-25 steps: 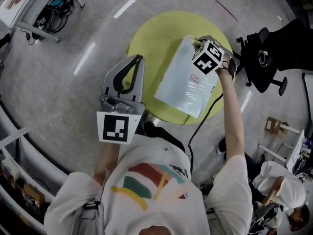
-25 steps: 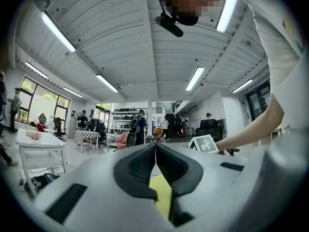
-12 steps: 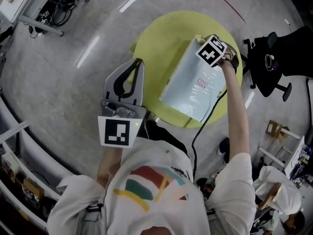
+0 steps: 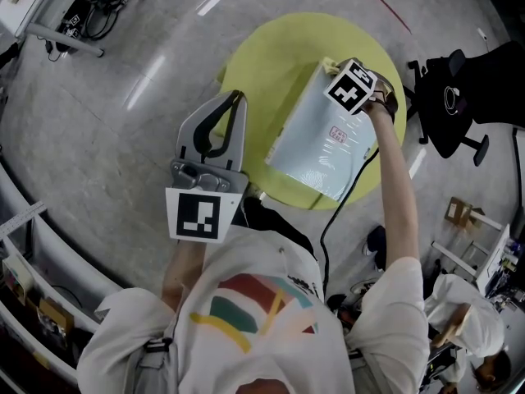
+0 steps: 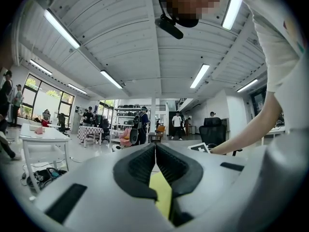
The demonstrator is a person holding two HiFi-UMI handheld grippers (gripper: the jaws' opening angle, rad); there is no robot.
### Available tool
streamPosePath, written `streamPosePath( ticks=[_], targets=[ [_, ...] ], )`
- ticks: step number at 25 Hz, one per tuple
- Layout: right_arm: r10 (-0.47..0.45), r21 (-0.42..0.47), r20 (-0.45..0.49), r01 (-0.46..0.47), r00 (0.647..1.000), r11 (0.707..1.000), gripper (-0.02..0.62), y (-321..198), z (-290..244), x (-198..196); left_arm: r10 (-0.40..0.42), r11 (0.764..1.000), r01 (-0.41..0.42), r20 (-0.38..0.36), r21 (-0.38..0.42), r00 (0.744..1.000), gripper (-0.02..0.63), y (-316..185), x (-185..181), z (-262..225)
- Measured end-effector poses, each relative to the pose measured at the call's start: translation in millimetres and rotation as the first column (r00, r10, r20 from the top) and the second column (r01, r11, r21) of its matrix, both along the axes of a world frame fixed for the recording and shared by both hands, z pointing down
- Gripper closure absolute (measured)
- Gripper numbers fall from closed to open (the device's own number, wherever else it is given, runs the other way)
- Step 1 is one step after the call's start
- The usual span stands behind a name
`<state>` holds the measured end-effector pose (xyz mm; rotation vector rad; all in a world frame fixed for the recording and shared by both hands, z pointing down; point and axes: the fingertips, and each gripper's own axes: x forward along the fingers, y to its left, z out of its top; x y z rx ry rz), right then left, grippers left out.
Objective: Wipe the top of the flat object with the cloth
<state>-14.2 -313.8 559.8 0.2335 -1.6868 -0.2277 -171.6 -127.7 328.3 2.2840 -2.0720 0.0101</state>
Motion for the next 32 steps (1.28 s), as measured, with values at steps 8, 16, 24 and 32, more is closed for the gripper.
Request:
streamPosePath(
  ticks=[8, 16, 24, 32],
  targets=[
    [-0.04, -0.052, -0.01, 0.039, 0.999, 0.998, 0.569, 40.9, 0.2, -4.2, 0.018, 1.0, -0.018, -0.001, 0.022, 1.0, 0.589, -1.2, 6.3, -8.6],
    [-0.082, -0.103, -0.003, 0.081, 0.997, 0.991, 0.569, 113.5, 1.8, -7.0, 0.033, 0.999, -0.033, -0.001, 0.04, 0.999, 0.589, 7.0, 10.2, -12.3],
    [-0.134, -0.178, 0.012, 0.134, 0.991, 0.975, 0.569, 191.5, 2.0, -10.0, 0.036, 0.997, -0.036, -0.003, 0.065, 0.999, 0.589, 14.6, 10.9, -22.3],
    [-0.131, -0.228, 0.026, 0.133, 0.991, 0.965, 0.569, 243.2, 3.2, -11.5, 0.056, 0.996, -0.055, -0.002, 0.077, 0.998, 0.589, 19.5, 15.0, -27.0]
  ],
)
